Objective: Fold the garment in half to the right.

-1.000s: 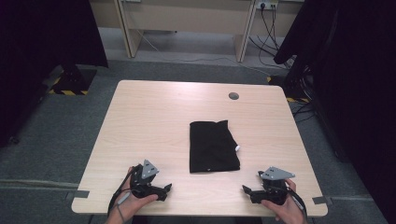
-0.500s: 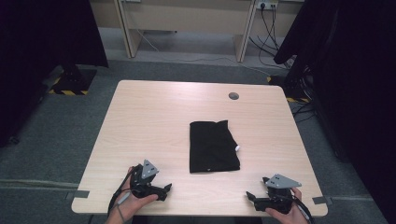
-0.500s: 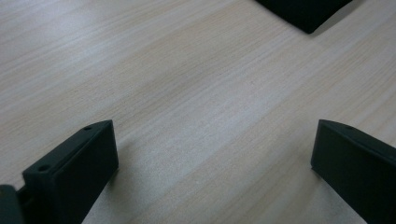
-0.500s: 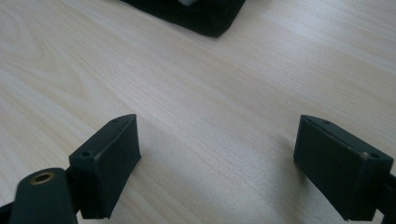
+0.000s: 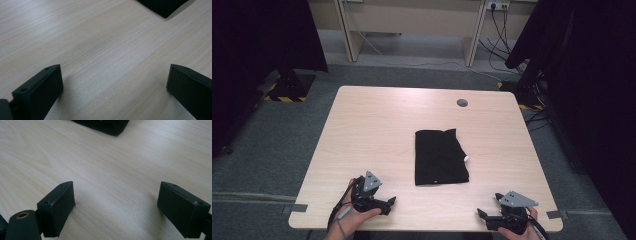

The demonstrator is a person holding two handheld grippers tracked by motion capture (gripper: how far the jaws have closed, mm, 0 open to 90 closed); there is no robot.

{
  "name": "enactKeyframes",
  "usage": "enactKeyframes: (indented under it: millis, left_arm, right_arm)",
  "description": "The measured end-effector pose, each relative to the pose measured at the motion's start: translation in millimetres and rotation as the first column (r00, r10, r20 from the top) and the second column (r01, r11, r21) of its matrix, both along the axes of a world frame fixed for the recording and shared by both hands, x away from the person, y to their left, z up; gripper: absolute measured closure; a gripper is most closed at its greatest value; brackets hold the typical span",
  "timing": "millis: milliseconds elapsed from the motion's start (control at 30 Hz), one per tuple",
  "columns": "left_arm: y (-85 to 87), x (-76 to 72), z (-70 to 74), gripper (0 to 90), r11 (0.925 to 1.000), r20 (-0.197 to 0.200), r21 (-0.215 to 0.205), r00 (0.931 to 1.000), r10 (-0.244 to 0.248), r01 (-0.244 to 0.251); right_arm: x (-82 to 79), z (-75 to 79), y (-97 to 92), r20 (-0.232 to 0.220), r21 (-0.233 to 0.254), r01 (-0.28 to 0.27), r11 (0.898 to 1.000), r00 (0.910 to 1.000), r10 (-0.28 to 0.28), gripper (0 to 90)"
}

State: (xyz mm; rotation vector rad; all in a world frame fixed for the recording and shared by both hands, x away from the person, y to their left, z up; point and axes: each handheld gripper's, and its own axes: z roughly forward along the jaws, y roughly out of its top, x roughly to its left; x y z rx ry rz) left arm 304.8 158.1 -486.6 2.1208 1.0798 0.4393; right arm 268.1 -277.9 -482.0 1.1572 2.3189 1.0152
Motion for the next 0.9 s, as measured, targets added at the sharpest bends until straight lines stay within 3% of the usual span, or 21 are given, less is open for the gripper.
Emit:
enactKeyframes:
  millis: [900]
  left_arm:
    - [0.0, 0.0, 0.0, 0.0, 1.0, 0.0, 0.0, 1.0, 0.001, -0.001]
  right_arm:
    - [-18.1, -2.6, -4.7, 0.022, 0.018, 0.019, 1.0, 0.9996, -0.019, 14.9]
